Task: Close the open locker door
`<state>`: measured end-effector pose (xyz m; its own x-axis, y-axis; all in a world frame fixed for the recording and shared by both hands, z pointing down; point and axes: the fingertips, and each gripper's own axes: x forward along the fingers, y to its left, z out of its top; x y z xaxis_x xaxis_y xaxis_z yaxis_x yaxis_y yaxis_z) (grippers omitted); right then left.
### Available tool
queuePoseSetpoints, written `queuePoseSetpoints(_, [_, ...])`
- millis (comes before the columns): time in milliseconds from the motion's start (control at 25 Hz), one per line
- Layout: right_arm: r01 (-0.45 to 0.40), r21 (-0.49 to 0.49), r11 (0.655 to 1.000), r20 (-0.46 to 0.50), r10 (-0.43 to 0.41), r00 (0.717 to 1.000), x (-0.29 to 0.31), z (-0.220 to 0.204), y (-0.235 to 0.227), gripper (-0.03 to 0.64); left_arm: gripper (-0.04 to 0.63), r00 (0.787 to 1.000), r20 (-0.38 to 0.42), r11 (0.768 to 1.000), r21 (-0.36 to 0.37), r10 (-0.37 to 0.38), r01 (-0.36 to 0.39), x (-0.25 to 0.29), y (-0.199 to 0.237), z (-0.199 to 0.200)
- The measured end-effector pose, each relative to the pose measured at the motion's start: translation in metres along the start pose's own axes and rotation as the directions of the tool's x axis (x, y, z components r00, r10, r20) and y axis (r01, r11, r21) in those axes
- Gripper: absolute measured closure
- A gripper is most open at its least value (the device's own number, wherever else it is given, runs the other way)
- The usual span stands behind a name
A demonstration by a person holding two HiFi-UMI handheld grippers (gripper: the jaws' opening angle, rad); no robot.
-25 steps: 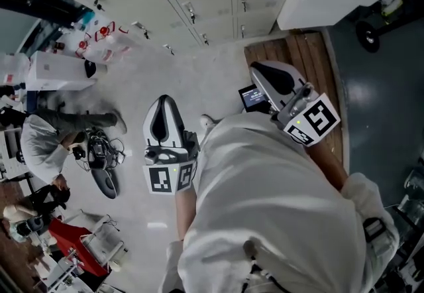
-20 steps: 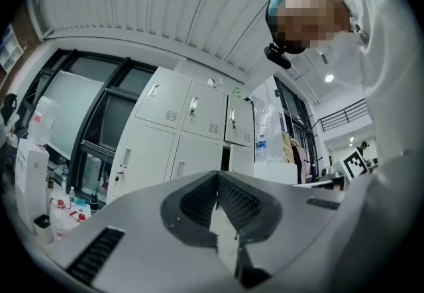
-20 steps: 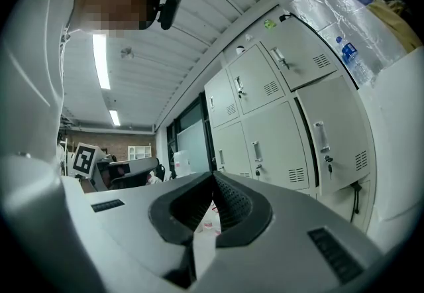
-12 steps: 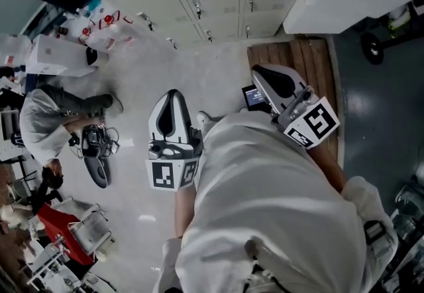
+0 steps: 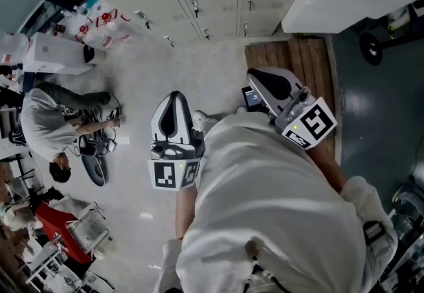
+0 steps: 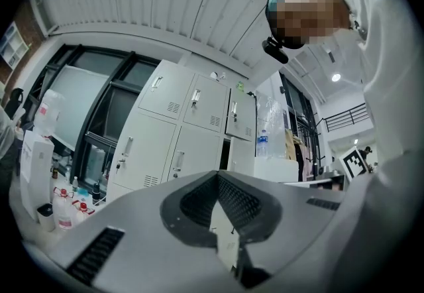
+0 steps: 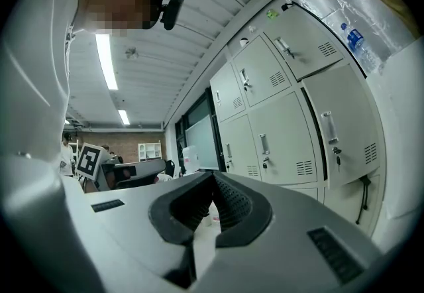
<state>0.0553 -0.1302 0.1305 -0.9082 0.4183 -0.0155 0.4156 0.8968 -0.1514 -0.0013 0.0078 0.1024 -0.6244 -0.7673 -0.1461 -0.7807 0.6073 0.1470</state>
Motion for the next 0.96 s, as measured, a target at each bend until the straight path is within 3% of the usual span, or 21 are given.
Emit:
queuePoseSetpoints(520, [0.019, 0.007, 1.0, -0.021, -0.019, 1.0, 0.001, -0.006, 0.004, 0.591, 0.588, 1.0, -0.018, 1.0, -0.017, -0.01, 0.009, -0.003, 0.004, -0.007])
queuePoseSetpoints(960, [0.051, 0.028, 0.998, -0.053, -0.049, 0.997, 0.025, -0.018, 0.012, 0.591, 0.588, 0.999, -0.046, 0.999, -0.051, -0.01, 0.007, -0.012, 0.035, -0.016])
